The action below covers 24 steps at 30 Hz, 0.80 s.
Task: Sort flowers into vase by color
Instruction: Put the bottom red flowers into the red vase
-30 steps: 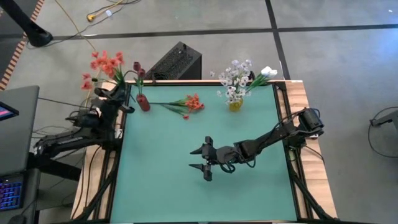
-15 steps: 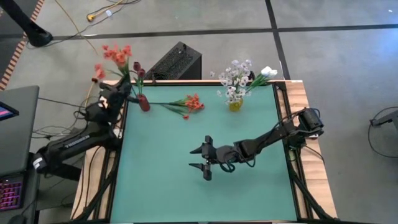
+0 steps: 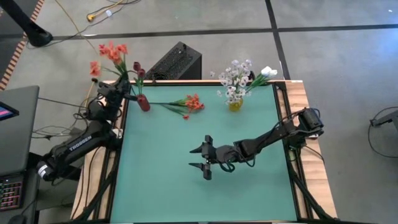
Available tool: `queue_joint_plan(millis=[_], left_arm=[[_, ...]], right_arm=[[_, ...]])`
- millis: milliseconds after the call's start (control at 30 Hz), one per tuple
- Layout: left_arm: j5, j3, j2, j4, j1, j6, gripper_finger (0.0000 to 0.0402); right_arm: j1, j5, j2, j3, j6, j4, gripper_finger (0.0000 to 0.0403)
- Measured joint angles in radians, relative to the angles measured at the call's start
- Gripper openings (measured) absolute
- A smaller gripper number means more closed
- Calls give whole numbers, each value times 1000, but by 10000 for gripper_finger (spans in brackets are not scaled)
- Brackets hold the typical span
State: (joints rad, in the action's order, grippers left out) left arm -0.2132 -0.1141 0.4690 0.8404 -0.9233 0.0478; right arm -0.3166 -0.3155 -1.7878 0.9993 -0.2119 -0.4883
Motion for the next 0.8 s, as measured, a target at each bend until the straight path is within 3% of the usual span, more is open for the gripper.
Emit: queue_joint_plan(millis=[367, 800], left_arm=[[105, 56, 107, 169, -90, 82, 0], [93, 56, 134, 191, -91, 49, 0]], right_arm=[[0, 0, 0, 0, 1, -6, 275], [5, 0, 0, 0, 2, -14, 275]])
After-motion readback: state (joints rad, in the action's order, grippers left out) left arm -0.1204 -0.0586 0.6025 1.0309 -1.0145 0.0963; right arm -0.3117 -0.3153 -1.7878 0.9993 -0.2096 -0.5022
